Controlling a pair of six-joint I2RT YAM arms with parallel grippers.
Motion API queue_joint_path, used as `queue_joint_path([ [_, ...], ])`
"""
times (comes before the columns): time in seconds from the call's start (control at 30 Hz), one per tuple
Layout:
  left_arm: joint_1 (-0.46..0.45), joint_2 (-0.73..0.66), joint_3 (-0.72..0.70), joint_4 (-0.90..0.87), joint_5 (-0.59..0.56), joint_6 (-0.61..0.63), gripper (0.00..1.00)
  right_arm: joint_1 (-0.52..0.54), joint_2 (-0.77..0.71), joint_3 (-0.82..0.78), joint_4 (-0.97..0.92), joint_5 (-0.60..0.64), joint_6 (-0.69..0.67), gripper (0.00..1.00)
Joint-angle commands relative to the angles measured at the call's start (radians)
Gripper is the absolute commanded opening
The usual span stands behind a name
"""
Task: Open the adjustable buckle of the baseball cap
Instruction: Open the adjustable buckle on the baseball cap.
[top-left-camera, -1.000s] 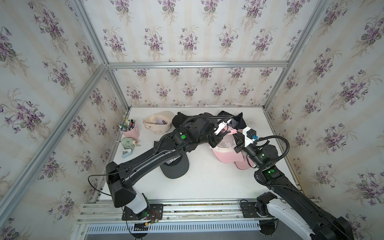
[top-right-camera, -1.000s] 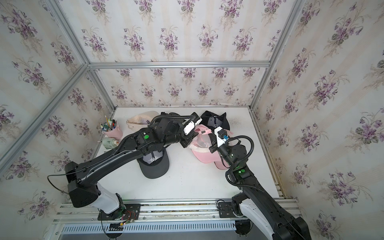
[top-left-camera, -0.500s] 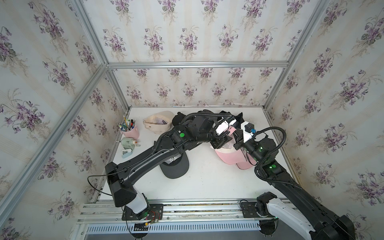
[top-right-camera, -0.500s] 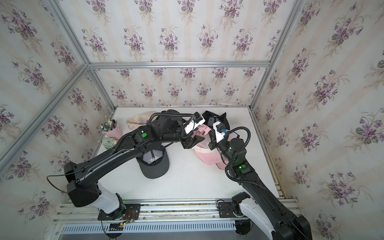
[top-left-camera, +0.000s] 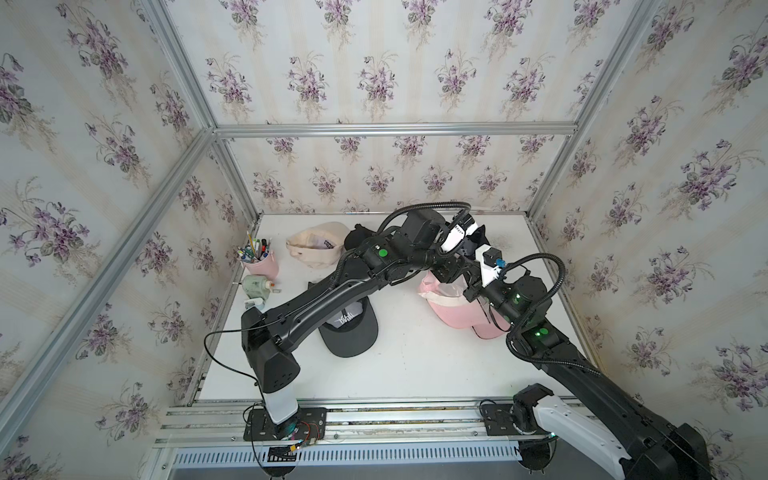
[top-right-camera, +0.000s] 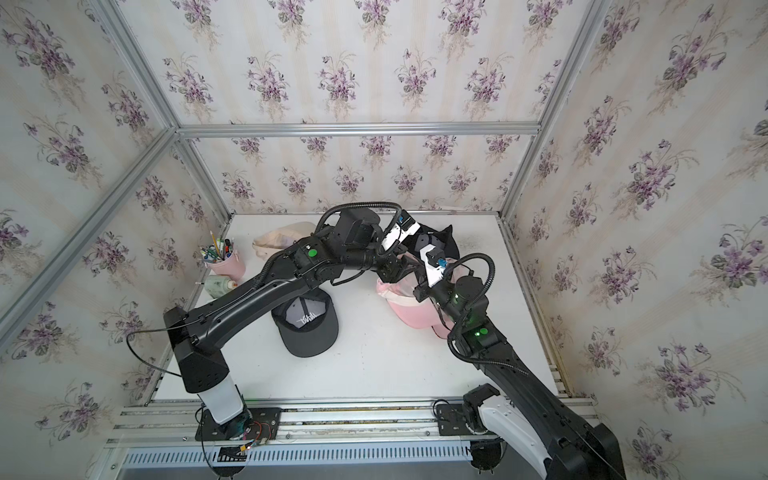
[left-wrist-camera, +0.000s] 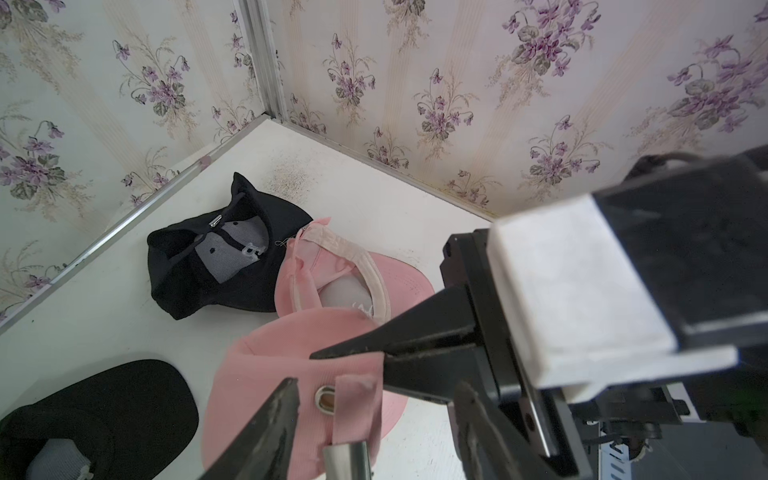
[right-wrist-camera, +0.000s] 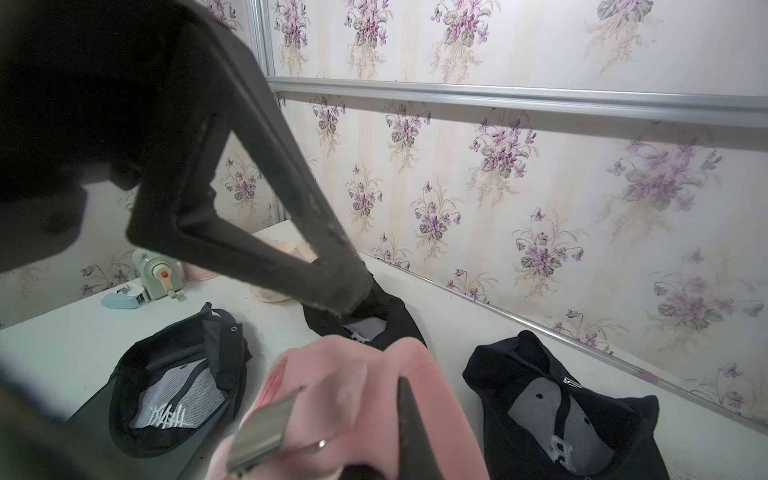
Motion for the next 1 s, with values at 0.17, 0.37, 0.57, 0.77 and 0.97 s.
queue_joint_path([
  [0.17,0.033,-0.002,-0.051,0.101,0.045,-0.086,0.56,0.009,0.012,0.002,0.077,0.002,-0.011,0.0],
  [0.37,0.056,0.003,-0.07,0.11,0.073,-0.112,0.46,0.008,0.019,0.003,0.086,0.004,-0.013,0.0],
  [0.57,0.06,0.002,-0.073,0.118,0.119,-0.109,0.32,0.008,0.027,0.003,0.096,0.004,-0.002,0.0],
  [0.77,0.061,-0.004,-0.082,0.114,0.126,-0.099,0.16,0.008,0.035,0.006,0.098,0.01,0.007,0.0],
  [0.97,0.066,-0.013,-0.091,0.109,0.125,-0.094,0.05,0.008,0.045,0.008,0.1,0.014,0.016,0.0],
])
